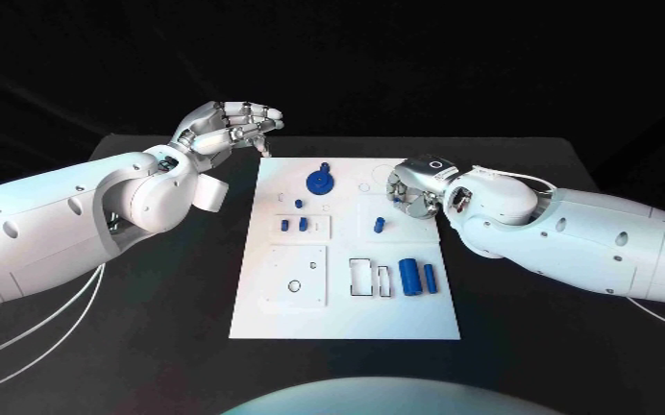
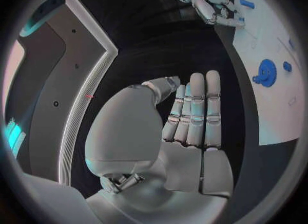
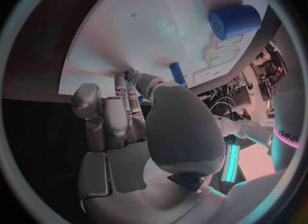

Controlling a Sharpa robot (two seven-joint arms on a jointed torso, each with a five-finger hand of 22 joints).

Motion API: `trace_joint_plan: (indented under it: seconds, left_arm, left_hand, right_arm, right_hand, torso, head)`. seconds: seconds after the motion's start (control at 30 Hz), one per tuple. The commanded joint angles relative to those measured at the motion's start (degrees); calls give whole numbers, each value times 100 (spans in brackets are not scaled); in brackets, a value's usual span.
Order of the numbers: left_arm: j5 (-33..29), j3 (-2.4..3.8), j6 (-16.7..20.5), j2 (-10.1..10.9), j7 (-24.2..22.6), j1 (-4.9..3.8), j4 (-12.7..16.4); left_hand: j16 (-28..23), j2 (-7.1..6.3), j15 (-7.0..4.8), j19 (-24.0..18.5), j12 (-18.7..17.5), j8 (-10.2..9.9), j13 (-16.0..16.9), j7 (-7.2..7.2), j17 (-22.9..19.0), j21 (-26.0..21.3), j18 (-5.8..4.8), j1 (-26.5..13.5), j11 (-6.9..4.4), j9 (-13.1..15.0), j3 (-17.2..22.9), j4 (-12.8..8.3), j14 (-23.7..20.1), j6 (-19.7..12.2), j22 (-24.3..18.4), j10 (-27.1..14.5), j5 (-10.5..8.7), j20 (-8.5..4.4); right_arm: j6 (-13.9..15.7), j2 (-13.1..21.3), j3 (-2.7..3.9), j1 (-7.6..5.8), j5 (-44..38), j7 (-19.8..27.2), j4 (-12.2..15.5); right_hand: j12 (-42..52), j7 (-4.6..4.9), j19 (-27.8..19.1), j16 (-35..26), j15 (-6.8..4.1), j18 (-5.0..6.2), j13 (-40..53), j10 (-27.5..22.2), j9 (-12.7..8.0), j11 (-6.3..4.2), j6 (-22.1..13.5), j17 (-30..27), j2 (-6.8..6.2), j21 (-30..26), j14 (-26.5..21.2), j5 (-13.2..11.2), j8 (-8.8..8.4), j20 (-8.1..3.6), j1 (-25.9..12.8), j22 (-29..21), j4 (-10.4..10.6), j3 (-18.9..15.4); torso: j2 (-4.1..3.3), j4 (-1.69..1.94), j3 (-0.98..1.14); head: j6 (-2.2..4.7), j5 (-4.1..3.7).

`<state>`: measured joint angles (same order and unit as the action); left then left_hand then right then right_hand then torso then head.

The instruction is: Assemble the parts on the task board

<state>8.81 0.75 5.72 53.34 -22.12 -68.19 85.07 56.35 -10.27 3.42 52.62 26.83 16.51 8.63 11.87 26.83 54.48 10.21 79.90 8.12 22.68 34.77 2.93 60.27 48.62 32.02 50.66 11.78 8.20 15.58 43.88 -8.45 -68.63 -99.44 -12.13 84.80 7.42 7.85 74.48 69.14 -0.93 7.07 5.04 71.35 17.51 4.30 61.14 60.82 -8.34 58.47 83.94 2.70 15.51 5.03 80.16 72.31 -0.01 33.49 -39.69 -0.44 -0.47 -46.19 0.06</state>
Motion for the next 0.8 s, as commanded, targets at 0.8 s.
trace_joint_plan:
  seconds: [0.8]
  left_arm:
    - [82, 2, -136, 57, 20, -1, 18]
  left_hand:
    - [-68, 14, 8, -46, -30, -42, -22, 18, -25, -79, 38, -78, 17, -16, -25, 3, -81, -73, -40, -78, 29, 40]
  right_arm:
    - [404, 121, -83, 111, -40, -124, 84]
  right_hand:
    - [-26, -17, 107, 91, -23, -69, 28, 169, 26, -80, 69, 113, 64, 194, 70, 18, 27, -29, -44, 112, -382, 428]
  torso:
    - [0, -5, 2]
  head:
    - [13, 12]
